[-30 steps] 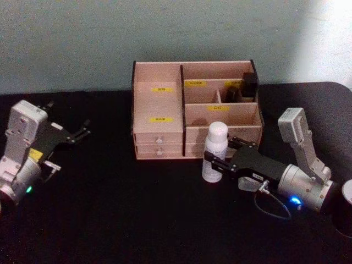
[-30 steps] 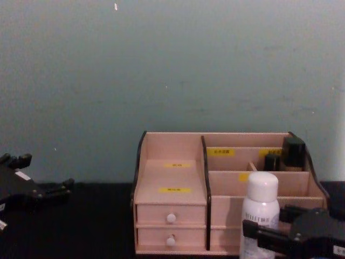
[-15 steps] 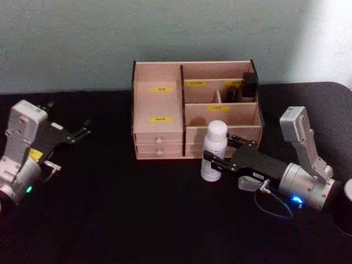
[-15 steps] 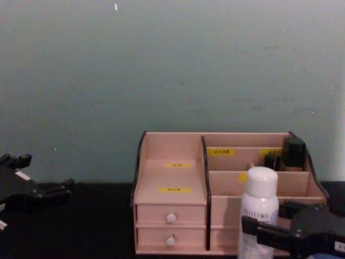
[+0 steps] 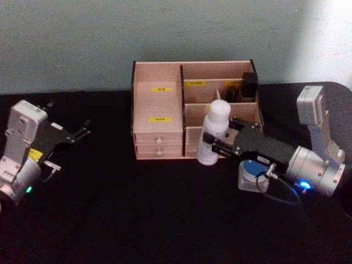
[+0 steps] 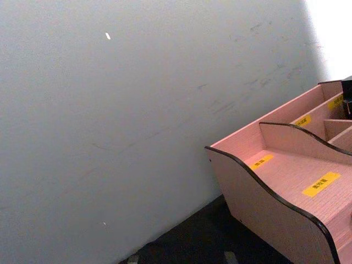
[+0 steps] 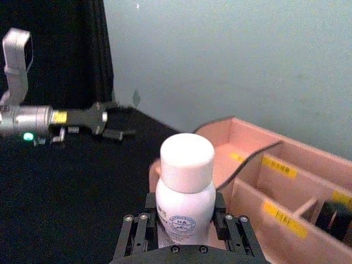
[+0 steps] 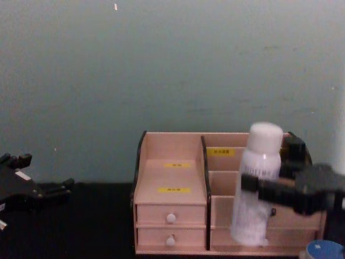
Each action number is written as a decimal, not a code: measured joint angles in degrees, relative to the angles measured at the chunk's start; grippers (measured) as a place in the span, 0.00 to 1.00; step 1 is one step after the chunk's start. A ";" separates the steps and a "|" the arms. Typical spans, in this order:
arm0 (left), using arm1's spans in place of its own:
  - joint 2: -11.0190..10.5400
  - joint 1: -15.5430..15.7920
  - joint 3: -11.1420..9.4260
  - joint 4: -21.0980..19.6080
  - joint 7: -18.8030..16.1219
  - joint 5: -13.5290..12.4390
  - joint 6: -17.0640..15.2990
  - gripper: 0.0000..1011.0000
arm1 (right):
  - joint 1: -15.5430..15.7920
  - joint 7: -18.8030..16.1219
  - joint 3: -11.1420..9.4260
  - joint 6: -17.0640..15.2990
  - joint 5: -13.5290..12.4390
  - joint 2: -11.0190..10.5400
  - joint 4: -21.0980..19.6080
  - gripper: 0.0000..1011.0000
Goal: Pick up the facial cleanser and watermelon frost from the table and place them into the tiered storage box.
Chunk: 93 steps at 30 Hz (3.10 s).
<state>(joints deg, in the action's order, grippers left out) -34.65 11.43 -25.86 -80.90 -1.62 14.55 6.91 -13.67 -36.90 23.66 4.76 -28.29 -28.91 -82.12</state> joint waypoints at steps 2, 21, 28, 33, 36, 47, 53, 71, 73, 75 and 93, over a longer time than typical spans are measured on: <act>0.00 0.00 0.00 0.00 0.00 0.00 0.00 0.99 | -0.62 0.02 -0.29 0.00 -0.72 0.10 -0.37 0.59; 0.00 0.00 0.00 0.00 0.00 0.00 0.00 0.99 | -9.95 6.42 -0.44 2.67 3.87 5.95 7.61 0.59; 0.00 0.00 0.00 0.00 0.00 0.00 0.00 0.99 | -12.52 7.52 -1.00 3.66 5.50 8.07 11.48 0.59; 0.00 0.00 0.00 0.00 0.00 0.00 0.00 0.99 | -14.29 7.98 -1.37 4.16 6.52 9.62 14.09 0.59; 0.00 0.00 0.00 0.00 0.00 0.00 0.00 0.99 | -15.21 8.03 -1.44 4.29 7.03 10.45 15.63 0.59; 0.00 0.00 0.00 0.00 0.00 0.00 0.00 0.99 | -18.70 8.30 -1.12 4.43 9.12 13.57 21.72 0.59; 0.00 0.00 0.00 0.00 0.00 0.00 0.00 0.99 | -20.00 8.27 -0.95 4.52 9.90 14.69 24.05 0.59; 0.00 0.00 0.00 0.00 0.00 0.00 0.00 0.99 | -21.38 7.56 -0.82 3.42 11.29 16.29 27.72 0.59; 0.00 0.00 0.00 0.00 0.00 0.00 0.00 0.99 | -21.42 7.57 -0.82 3.33 11.43 16.33 28.00 0.59; 0.00 0.00 0.00 0.00 0.00 0.00 0.00 0.99 | -21.46 7.62 -0.83 3.23 11.59 16.40 28.38 0.59; 0.00 0.00 0.00 0.00 0.00 0.00 0.00 0.99 | -22.20 7.52 -1.04 1.75 12.15 17.33 31.30 0.59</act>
<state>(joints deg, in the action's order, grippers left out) -34.65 11.43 -25.86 -80.90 -1.62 14.55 6.91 -35.87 -29.38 22.62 6.51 -16.14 -11.58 -50.83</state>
